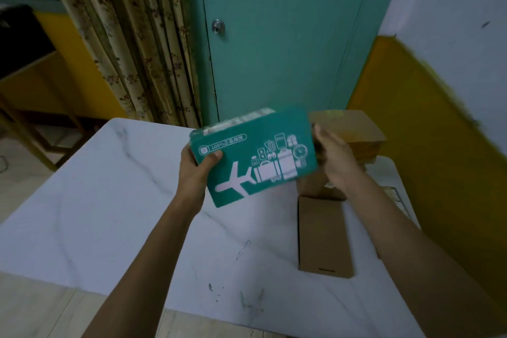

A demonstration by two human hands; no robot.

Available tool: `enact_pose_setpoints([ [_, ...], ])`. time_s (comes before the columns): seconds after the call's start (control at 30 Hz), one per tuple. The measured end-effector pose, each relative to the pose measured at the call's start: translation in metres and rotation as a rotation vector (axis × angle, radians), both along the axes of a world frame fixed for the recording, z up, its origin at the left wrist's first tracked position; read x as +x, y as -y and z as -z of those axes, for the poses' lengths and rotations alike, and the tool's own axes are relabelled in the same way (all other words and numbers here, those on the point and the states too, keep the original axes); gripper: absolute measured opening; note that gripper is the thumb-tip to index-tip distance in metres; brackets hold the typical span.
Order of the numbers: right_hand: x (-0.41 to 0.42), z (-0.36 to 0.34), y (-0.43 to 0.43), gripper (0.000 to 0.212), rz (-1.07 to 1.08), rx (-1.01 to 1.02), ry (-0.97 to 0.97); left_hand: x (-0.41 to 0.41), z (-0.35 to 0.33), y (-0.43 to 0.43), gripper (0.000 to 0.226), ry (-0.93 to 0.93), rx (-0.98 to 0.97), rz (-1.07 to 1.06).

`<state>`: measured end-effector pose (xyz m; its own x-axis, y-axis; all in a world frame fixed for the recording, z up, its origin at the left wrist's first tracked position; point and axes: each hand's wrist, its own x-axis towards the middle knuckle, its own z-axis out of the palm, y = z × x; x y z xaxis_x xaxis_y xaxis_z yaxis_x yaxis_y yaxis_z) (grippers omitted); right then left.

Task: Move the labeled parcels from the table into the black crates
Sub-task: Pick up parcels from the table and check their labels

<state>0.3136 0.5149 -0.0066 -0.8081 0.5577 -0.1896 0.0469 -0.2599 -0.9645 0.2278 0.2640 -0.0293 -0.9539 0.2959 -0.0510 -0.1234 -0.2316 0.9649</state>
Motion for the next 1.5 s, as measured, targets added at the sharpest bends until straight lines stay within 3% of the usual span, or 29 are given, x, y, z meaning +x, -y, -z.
enact_pose_setpoints([
  [0.07, -0.001, -0.001, 0.019, 0.049, 0.008, 0.019, 0.051, 0.006, -0.001, -0.006, 0.066, -0.143, -0.077, -0.179],
  [0.17, -0.008, 0.001, 0.055, 0.089, -0.262, -0.124, 0.017, 0.028, -0.003, -0.020, 0.086, -0.352, -0.112, -0.224],
  [0.23, -0.016, 0.000, 0.071, 0.088, -0.364, -0.209, -0.126, 0.043, 0.002, -0.024, 0.101, -0.492, -0.123, -0.209],
  [0.3, -0.023, -0.005, 0.077, 0.078, -0.323, -0.222, -0.242, 0.052, 0.012, -0.022, 0.104, -0.558, -0.127, -0.208],
  [0.47, -0.025, -0.015, 0.071, 0.057, -0.296, -0.113, -0.284, 0.064, 0.013, -0.014, 0.079, -0.512, -0.233, -0.084],
  [0.6, -0.020, -0.009, 0.075, 0.036, -0.358, -0.063, -0.273, 0.063, 0.002, -0.020, 0.069, -0.334, -0.098, -0.018],
  [0.8, -0.012, -0.002, 0.071, 0.044, -0.292, -0.130, -0.245, 0.057, -0.006, -0.015, 0.052, -0.252, -0.065, 0.020],
  [1.17, -0.002, -0.003, 0.062, 0.043, -0.360, -0.145, -0.266, 0.060, -0.010, -0.021, 0.051, -0.221, -0.070, 0.053],
  [1.5, -0.036, -0.004, 0.112, 0.045, -0.543, -0.198, -0.255, 0.058, -0.010, 0.024, 0.054, -0.173, -0.052, -0.126],
])
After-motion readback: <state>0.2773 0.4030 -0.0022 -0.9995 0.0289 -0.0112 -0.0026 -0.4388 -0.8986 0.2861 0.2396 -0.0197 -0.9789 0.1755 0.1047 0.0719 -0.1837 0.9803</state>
